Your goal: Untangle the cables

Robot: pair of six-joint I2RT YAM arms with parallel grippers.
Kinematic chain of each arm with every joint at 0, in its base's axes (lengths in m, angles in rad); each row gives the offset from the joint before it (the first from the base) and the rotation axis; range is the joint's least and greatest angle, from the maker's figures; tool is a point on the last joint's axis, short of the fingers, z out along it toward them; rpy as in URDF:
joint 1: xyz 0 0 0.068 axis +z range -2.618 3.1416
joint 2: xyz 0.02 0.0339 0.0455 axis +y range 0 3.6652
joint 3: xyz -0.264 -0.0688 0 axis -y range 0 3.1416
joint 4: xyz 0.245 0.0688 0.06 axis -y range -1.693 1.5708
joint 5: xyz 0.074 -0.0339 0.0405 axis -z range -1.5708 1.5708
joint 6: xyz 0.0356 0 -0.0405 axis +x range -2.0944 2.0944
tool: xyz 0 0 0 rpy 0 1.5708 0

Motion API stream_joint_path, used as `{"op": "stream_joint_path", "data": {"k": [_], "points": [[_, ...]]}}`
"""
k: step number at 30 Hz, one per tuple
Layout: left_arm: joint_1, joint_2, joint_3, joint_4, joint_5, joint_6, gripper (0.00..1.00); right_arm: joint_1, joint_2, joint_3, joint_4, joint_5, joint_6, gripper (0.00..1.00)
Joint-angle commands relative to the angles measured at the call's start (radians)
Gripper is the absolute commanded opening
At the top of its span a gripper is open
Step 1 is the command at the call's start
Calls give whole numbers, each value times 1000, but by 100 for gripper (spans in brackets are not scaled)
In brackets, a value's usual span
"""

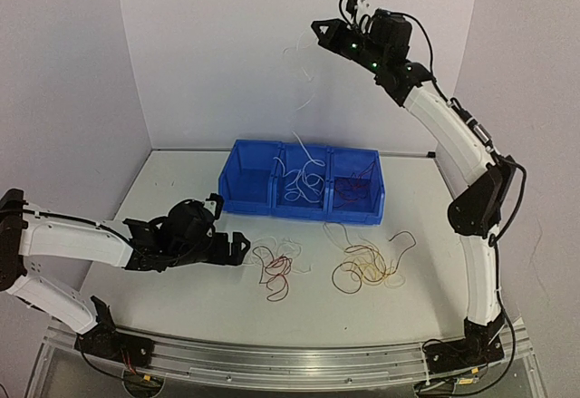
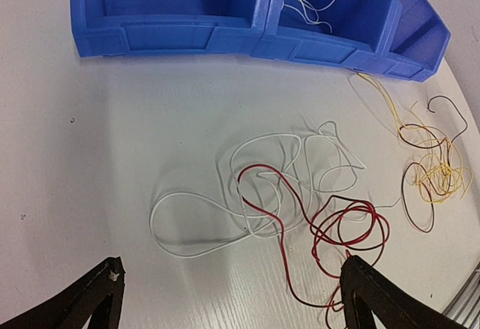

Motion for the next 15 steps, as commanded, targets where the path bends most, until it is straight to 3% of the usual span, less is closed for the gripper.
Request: {"op": "stream_joint_path", "data": {"k": [1, 15], "points": [[-1, -3, 2, 35, -15, -12, 100, 5, 11, -42, 68, 73, -100, 0], [-1, -2, 14, -20, -13, -33, 100, 4, -145, -490, 73, 102, -162, 0]]}}
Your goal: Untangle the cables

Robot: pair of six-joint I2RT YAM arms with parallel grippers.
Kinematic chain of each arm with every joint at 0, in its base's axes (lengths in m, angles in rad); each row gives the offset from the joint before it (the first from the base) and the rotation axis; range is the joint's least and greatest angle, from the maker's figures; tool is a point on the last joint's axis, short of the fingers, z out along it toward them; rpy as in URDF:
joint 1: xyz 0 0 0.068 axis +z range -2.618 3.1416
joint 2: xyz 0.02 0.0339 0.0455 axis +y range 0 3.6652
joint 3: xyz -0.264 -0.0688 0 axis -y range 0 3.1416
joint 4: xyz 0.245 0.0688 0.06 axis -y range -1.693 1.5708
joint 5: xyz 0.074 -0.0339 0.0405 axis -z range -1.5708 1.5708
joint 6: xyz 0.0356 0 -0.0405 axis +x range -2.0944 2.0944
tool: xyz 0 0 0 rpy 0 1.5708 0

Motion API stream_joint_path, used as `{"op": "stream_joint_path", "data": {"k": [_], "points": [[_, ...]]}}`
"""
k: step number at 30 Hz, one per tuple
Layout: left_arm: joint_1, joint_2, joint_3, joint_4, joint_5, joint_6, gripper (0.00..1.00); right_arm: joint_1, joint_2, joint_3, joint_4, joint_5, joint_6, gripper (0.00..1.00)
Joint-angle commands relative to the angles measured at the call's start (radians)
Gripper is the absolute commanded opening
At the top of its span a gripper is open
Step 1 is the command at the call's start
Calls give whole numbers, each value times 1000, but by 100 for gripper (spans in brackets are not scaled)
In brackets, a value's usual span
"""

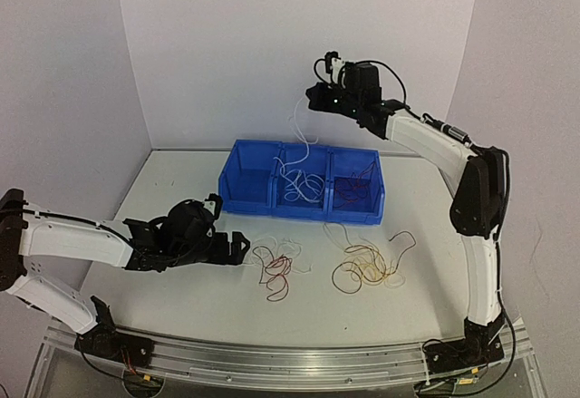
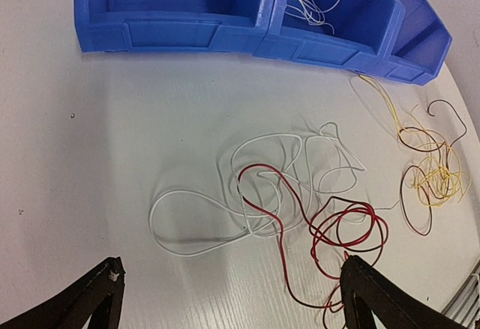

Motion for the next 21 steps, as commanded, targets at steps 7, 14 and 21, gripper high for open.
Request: {"op": "stream_joint_path", "data": {"k": [7, 14, 21], "points": [[-1, 0, 15, -25, -8, -23, 100, 4, -145, -212, 36, 65, -55, 0], [-1, 13, 20, -32, 0, -27, 100, 6, -105, -251, 22, 62, -63, 0], [-1, 28, 33, -40, 0, -28, 100, 22, -2, -229, -27, 111, -111, 0]]}}
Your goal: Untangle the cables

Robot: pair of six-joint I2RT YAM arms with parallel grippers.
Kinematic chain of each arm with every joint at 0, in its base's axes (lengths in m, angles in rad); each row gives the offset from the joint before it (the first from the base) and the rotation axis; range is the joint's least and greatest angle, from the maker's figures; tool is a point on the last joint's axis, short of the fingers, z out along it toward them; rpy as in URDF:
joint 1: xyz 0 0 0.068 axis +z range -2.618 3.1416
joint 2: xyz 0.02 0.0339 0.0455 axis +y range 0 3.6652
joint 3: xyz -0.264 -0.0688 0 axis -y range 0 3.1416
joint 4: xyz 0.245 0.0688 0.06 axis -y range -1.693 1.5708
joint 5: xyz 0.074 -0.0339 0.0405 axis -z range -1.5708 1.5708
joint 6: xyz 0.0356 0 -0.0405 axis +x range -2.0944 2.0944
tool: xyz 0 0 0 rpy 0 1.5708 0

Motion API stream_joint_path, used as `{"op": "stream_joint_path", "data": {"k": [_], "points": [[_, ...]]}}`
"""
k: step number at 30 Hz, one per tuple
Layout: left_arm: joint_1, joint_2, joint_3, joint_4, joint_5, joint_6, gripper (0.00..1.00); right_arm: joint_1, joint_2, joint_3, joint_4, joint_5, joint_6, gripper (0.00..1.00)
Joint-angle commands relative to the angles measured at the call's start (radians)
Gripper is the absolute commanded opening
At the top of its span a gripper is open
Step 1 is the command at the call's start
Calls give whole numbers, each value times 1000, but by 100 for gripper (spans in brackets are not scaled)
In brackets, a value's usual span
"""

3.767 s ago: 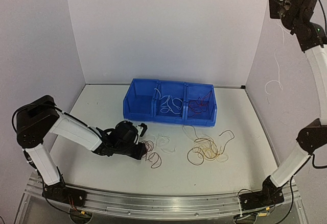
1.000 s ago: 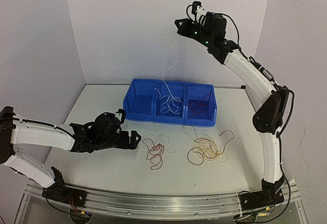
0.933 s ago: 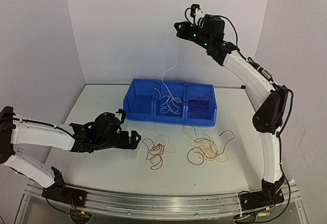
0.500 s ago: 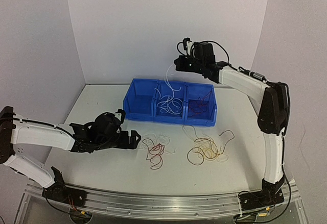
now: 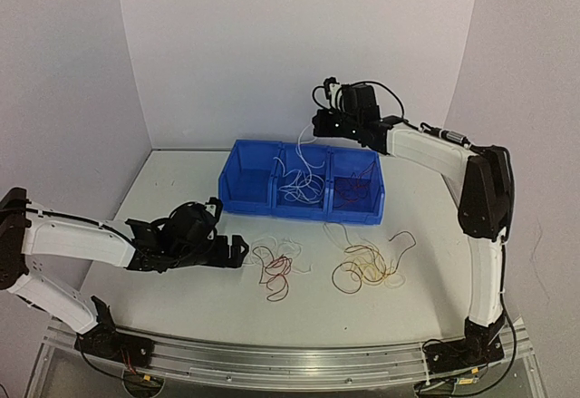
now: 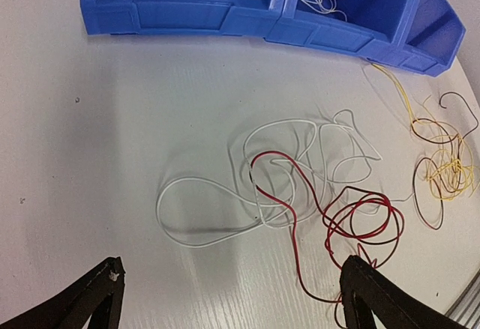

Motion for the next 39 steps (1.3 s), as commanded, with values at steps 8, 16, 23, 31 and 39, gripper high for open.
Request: {"op": "stream_joint_path", "data": {"k": [8, 16, 23, 31, 39], "points": [[-1, 11, 26, -24, 0, -26, 100, 28, 199, 133, -134, 79, -83, 0], [-1, -10, 13, -30, 0, -31, 100, 47, 291, 262, -238, 98, -205, 0], [-1, -23, 3, -31, -3, -34, 100, 47, 282, 258, -315, 18, -255, 3], [-1, -45, -14, -24, 0, -37, 100, 50, 179, 185, -322, -33, -260, 15], [-1, -43, -14, -1, 16, -38, 100, 52, 54, 125, -322, -126, -252, 34]]}}
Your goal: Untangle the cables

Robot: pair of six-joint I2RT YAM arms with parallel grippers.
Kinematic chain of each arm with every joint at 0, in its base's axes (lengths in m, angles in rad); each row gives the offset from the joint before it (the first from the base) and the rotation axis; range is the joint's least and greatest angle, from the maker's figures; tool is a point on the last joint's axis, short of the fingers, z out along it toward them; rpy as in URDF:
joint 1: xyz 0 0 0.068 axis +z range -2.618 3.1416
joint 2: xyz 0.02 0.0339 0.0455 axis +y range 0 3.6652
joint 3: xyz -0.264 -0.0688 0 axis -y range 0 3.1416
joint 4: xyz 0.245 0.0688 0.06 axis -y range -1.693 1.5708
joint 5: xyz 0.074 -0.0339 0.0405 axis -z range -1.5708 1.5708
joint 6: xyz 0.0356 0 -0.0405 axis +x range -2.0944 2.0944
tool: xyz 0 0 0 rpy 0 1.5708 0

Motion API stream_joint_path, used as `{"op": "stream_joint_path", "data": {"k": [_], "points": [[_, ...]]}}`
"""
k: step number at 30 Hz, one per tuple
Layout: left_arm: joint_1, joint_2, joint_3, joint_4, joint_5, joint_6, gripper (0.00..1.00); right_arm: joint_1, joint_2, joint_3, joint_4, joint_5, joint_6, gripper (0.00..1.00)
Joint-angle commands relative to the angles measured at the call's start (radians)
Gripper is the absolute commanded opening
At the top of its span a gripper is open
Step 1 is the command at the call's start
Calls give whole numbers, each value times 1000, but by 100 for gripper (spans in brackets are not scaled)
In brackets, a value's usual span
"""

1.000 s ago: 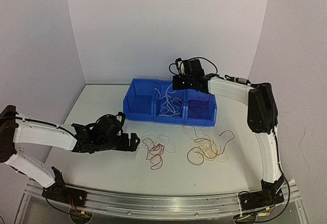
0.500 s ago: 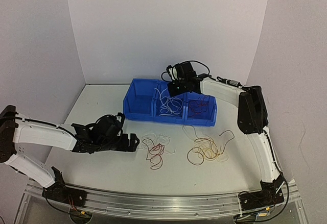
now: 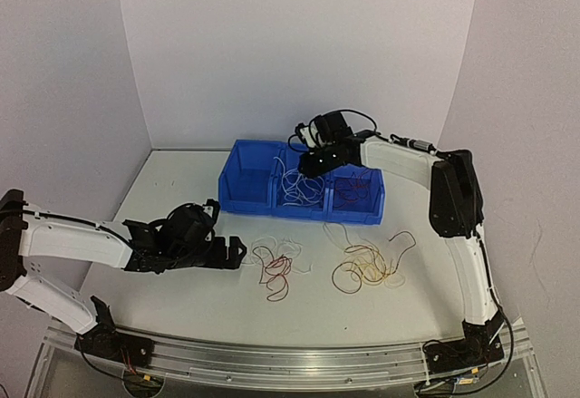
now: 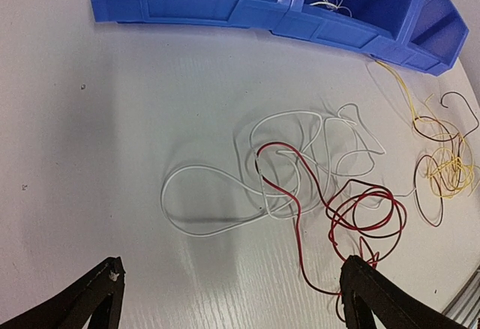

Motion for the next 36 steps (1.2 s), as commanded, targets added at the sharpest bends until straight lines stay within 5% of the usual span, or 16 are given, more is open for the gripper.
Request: {"op": "stream_joint_path", "data": {"k": [1, 10, 15, 21, 28, 36], "points": [[-1, -24, -1, 25, 10, -12, 100, 8, -167, -26, 11, -97, -5, 37], [-2, -20, 13, 35, 69, 12, 100, 9, -377, -219, 11, -269, 68, 82], [-1, 12, 59, 22, 68, 18, 100, 45, -547, -453, 11, -258, 195, 83], [1, 160, 227, -94, 40, -8, 100, 272, -656, -736, 19, -74, 342, 82], [14, 336, 352, -157, 88, -17, 97, 462, -524, -732, 45, 94, 407, 79], [57, 412, 384, -117, 130, -40, 88, 509, -401, -696, 48, 193, 432, 78]]}}
